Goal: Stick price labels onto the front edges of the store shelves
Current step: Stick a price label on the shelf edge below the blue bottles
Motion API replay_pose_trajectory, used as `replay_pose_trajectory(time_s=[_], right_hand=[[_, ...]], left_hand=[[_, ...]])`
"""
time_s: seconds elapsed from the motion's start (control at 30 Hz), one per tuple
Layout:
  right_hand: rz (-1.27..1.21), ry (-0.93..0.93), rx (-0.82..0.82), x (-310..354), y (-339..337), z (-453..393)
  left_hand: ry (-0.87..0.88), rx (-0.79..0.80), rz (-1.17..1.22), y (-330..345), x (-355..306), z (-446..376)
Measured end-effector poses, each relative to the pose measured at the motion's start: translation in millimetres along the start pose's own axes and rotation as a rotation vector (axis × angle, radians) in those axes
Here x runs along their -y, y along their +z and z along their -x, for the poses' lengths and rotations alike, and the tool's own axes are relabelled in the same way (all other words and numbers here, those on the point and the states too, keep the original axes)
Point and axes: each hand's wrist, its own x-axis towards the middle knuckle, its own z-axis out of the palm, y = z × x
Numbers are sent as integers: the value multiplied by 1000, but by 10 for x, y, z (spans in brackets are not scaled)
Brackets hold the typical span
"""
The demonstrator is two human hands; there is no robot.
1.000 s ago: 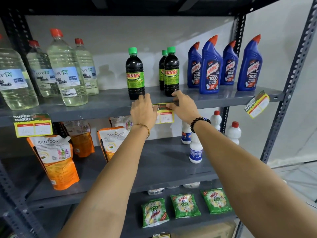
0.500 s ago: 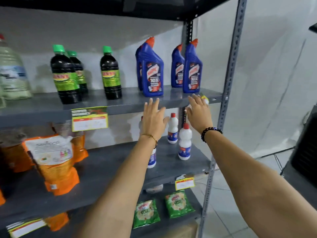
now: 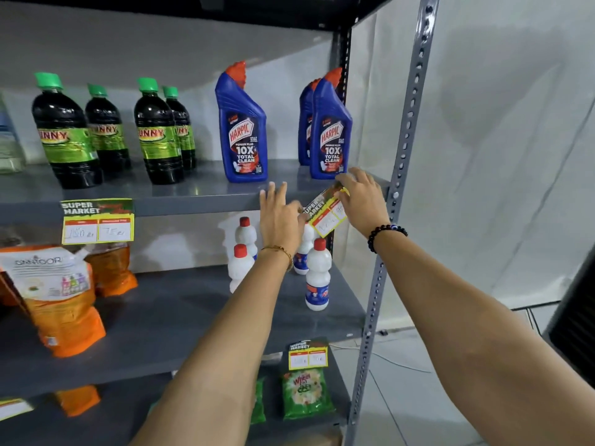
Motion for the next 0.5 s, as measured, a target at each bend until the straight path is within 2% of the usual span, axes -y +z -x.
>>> replay_pose_trajectory(time_s=[0.3, 0.5], right_hand=[[-160, 25, 57, -44, -69, -37], [-245, 20, 88, -55, -17, 44]], left_hand=[[-34, -22, -19, -50, -60, -14], [40, -60, -8, -231, -10, -30]])
